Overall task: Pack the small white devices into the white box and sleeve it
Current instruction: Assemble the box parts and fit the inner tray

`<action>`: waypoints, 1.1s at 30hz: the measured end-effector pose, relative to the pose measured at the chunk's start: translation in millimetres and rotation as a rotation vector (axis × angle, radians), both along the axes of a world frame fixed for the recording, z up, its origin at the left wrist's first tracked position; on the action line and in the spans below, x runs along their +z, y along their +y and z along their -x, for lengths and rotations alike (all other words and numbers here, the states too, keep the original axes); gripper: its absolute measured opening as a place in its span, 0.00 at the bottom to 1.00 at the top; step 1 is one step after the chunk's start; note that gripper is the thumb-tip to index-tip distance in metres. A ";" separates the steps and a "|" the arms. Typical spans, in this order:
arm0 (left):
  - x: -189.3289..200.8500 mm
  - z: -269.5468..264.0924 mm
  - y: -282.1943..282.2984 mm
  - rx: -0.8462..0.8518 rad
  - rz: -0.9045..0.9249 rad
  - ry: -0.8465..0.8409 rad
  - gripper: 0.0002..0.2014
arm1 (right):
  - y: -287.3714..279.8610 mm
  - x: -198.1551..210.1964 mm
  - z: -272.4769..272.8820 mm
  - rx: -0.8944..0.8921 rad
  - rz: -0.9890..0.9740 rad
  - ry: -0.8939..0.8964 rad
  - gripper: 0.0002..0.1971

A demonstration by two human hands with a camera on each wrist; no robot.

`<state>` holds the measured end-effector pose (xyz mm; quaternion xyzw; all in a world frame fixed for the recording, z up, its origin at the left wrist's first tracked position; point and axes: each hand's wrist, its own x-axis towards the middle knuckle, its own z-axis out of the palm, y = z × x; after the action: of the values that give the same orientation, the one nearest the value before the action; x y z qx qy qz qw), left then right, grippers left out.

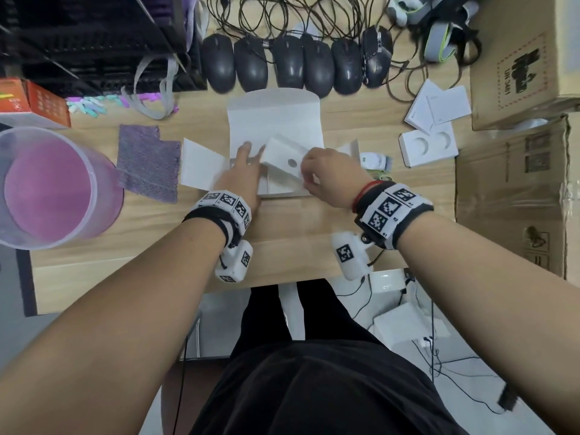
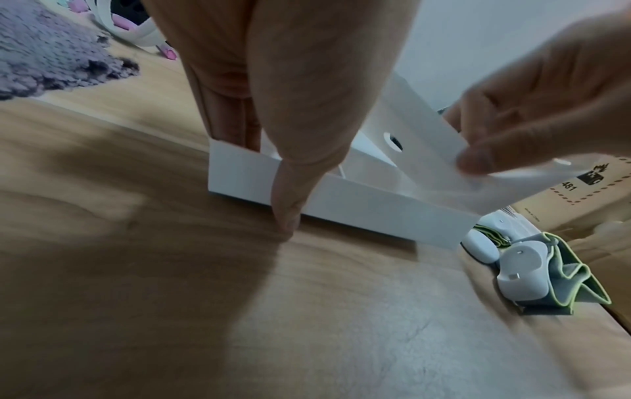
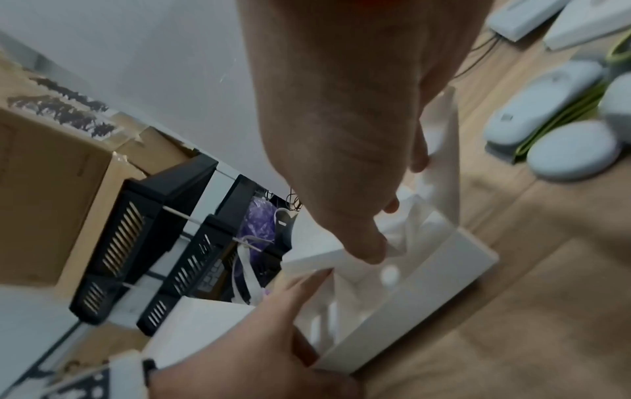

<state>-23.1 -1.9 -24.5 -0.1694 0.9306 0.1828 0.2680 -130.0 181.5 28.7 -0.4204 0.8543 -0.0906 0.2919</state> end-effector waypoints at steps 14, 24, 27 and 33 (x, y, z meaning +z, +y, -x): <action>4.4 2.2 5.3 0.112 -0.166 0.009 0.39 | 3.3 -16.7 6.3 0.185 -0.235 0.185 0.11; 5.4 4.3 9.6 0.063 -0.082 -0.014 0.47 | -3.2 -18.1 2.7 0.216 -0.248 0.198 0.05; 7.0 5.5 10.6 0.061 -0.068 -0.022 0.48 | 1.2 -21.4 4.0 0.228 -0.271 0.166 0.10; 6.7 8.5 16.8 0.062 -0.010 -0.026 0.45 | 6.8 -28.0 1.9 0.280 -0.319 0.231 0.15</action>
<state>-31.7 14.9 -17.8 -0.1992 0.9204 0.1937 0.2749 -131.9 188.2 0.6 -0.4908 0.8189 0.1358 0.2646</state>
